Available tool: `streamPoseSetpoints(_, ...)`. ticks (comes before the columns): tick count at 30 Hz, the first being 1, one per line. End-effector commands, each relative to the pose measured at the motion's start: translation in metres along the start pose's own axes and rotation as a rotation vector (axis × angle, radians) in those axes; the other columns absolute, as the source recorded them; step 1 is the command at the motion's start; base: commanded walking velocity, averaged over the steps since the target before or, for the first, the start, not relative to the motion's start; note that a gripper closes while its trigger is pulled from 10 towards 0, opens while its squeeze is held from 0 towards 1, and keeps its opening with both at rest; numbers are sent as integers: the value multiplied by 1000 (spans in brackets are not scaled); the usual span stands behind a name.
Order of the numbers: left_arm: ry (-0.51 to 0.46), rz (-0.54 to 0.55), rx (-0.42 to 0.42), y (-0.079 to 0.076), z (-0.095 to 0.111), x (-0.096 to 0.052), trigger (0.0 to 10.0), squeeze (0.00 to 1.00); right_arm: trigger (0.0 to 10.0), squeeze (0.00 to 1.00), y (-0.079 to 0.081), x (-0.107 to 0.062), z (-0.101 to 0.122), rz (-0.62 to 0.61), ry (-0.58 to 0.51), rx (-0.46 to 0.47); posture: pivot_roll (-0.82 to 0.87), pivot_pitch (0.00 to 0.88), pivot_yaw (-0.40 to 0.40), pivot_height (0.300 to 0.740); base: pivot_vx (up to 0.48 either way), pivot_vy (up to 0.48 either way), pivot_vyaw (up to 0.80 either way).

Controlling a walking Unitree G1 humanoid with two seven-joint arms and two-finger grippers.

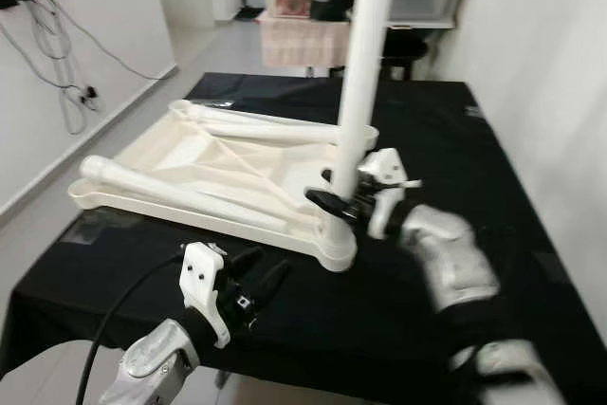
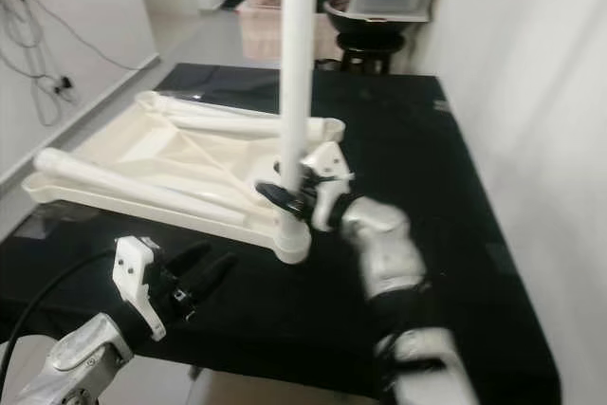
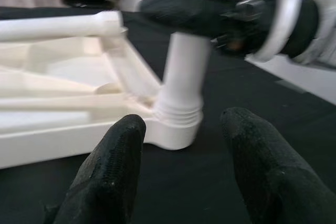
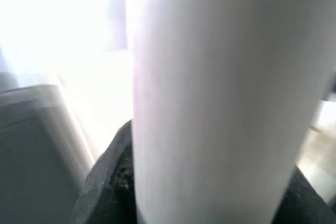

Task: Building children table

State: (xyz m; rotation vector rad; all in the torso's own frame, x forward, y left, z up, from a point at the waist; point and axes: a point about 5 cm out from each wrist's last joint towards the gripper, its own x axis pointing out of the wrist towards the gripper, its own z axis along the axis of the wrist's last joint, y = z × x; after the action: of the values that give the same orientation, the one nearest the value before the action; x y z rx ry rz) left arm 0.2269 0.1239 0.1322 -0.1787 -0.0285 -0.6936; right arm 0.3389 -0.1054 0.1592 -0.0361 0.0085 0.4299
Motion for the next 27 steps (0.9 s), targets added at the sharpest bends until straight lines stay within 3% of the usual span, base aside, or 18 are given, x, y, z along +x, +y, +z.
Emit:
streamPoseSetpoints(1, 14, 0, -4, 3, 0, -3, 10000, 0, 0, 0, 1, -18, -26, -167, 135, -70, -20, 37, 18, 740, 0, 0, 0)
streamPoseSetpoints(2, 15, -1, -4, 4, 0, -3, 10000, 0, 0, 0, 16, -19, -24, -97, 117, -99, -25, 34, 22, 740, 0, 0, 0)
streamPoseSetpoints(4, 15, -2, -6, 4, 0, -3, 10000, 0, 0, 0, 18, -18, -26, -67, 120, -77, -29, 29, 22, 740, 0, 0, 0)
streamPoseSetpoints(11, 16, -10, -3, 5, 0, 1, 10000, 0, 0, 0, 7, -3, -27, -52, 128, -30, -11, 18, 7, 740, 0, 0, 0)
streamPoseSetpoints(12, 9, 6, -1, 5, 0, 1, 10000, 0, 1412, 0, 7, -2, -24, -54, 124, -43, -7, 15, 5, 740, 0, 0, 0)
streamPoseSetpoints(13, 3, 21, 0, 6, 0, 1, 10000, 0, 10000, 1000, 9, 0, -18, -46, 108, -37, -5, 13, 3, 740, 0, 0, 0)
streamPoseSetpoints(16, 3, 21, 0, 6, 0, 1, 10000, 0, 10000, 1000, 10, 1, -15, -33, 103, -30, -5, 13, 3, 740, 0, 0, 0)
streamPoseSetpoints(20, 6, 14, -4, 6, 0, 2, 10000, 0, 10000, 1000, 9, 6, -4, 143, 57, 18, -3, 8, 1, 740, 0, 0, 0)
streamPoseSetpoints(22, 6, 12, -5, 6, 0, 3, 10000, 0, 10000, 1000, 6, 7, 8, 346, 15, -8, -2, 4, -3, 740, 0, 0, 0)
streamPoseSetpoints(23, 6, 12, -5, 6, 0, 3, 10000, 0, 10000, 1000, 6, 7, 8, 346, 15, -8, -2, 4, -3, 740, 0, 0, 0)
streamPoseSetpoints(24, 6, 11, -5, 6, -1, 3, 10000, 0, 10000, 835, 3, 6, 12, 443, 1, -22, 1, 3, -4, 740, 0, 0, 0)
streamPoseSetpoints(25, 6, 11, -6, 6, -1, 3, 10000, 0, 10000, 0, -1, 5, 17, 539, -5, -65, 9, 0, -4, 740, 0, 0, 0)
streamPoseSetpoints(27, 5, 11, -6, 6, -1, 3, 10000, 0, 10000, 0, -5, 4, 19, 609, 7, -87, 9, 0, -4, 740, 0, 0, 0)
